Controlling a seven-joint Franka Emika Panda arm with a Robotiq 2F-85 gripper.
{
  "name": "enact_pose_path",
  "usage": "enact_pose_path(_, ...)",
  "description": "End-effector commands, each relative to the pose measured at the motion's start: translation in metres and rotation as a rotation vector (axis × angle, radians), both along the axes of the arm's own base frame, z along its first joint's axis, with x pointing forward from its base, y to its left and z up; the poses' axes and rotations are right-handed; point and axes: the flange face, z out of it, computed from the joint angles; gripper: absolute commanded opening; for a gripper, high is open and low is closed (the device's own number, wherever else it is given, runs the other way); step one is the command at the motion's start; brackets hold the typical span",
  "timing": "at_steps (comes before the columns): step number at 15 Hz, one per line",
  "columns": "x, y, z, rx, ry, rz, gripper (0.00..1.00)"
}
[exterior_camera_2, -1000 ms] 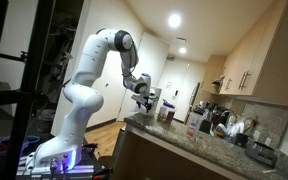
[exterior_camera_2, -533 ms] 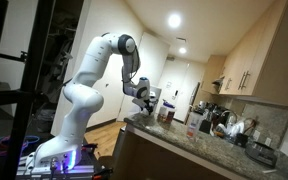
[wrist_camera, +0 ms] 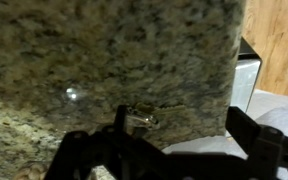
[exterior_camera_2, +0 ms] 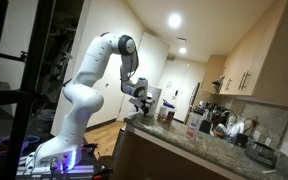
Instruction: Pick the keys on the counter and put them in the open transparent jar
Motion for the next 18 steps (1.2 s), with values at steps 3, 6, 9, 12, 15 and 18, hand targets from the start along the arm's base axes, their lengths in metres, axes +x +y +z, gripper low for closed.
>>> enact_pose_path(3, 0.0, 0.0, 0.0, -0.004, 0.019, 0.003, 1.0)
enact_pose_path(6, 0.001, -0.009, 0.001, -0.061, 0.021, -0.003, 1.0)
enact_pose_path(9, 0.004, -0.012, 0.003, -0.092, -0.023, -0.009, 1.0)
enact_pose_path(12, 0.004, -0.008, 0.001, -0.071, -0.029, -0.02, 1.0)
enact_pose_path(15, 0.003, -0.005, 0.002, -0.045, -0.036, -0.041, 1.0)
enact_pose_path(18, 0.003, -0.005, 0.003, -0.057, -0.026, -0.034, 1.0)
